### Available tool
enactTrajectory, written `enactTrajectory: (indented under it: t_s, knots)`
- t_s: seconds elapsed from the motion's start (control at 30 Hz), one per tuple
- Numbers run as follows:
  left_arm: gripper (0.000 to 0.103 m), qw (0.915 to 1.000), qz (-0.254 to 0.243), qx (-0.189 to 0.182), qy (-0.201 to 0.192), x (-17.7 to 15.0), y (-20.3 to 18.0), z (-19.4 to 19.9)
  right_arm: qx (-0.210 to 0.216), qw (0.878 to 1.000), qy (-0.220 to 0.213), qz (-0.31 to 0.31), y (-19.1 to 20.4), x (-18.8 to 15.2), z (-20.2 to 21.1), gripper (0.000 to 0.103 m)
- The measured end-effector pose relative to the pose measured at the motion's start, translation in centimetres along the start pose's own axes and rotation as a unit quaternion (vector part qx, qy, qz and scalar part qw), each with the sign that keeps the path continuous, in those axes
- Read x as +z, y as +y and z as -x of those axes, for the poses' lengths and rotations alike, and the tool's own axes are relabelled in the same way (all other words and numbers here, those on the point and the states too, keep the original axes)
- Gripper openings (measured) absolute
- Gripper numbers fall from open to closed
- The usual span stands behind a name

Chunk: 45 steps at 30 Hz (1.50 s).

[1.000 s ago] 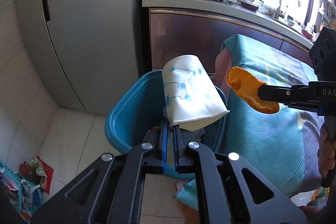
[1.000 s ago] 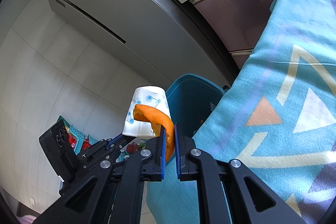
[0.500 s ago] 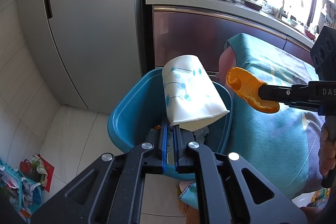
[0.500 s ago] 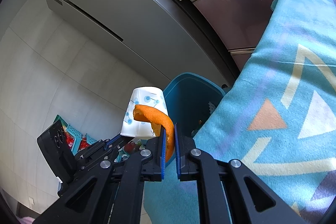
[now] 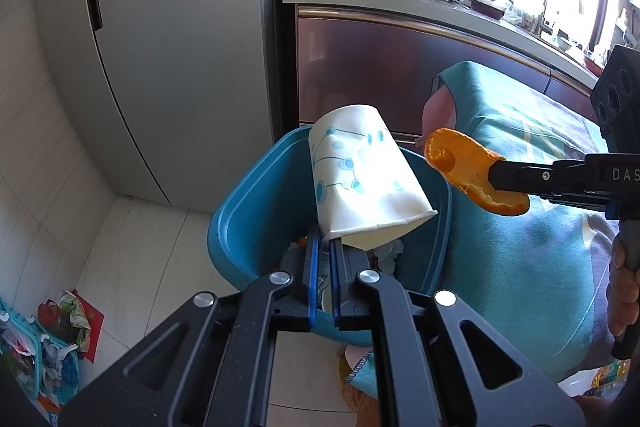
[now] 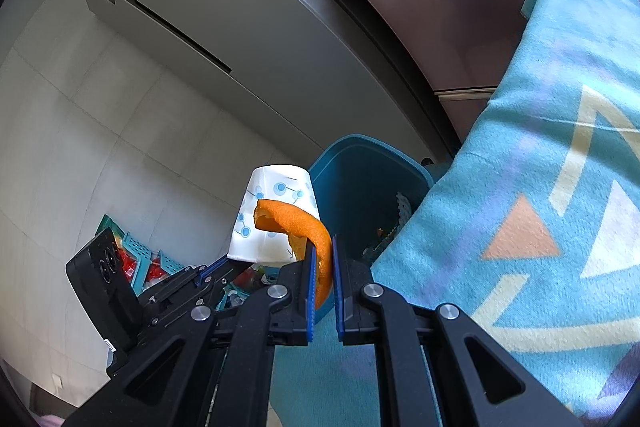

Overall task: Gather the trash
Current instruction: 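Lower the cup and peel over the teal bin with both tools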

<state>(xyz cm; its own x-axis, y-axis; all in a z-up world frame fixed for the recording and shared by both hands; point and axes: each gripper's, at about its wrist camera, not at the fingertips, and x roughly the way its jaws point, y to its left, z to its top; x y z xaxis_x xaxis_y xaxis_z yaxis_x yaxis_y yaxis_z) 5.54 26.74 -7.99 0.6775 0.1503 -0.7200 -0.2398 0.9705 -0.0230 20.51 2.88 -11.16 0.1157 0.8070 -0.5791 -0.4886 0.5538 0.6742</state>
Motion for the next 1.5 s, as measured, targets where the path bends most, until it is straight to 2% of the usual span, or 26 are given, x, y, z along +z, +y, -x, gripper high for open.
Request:
enactTrajectory:
  t_s: [1.5]
  knots:
    - [0.005,0.9994,0.019,0.005,0.030,-0.9,0.9,-3.1,-0.047,0.998,0.025,0.022,2.5,1.8,-3.8,0.007]
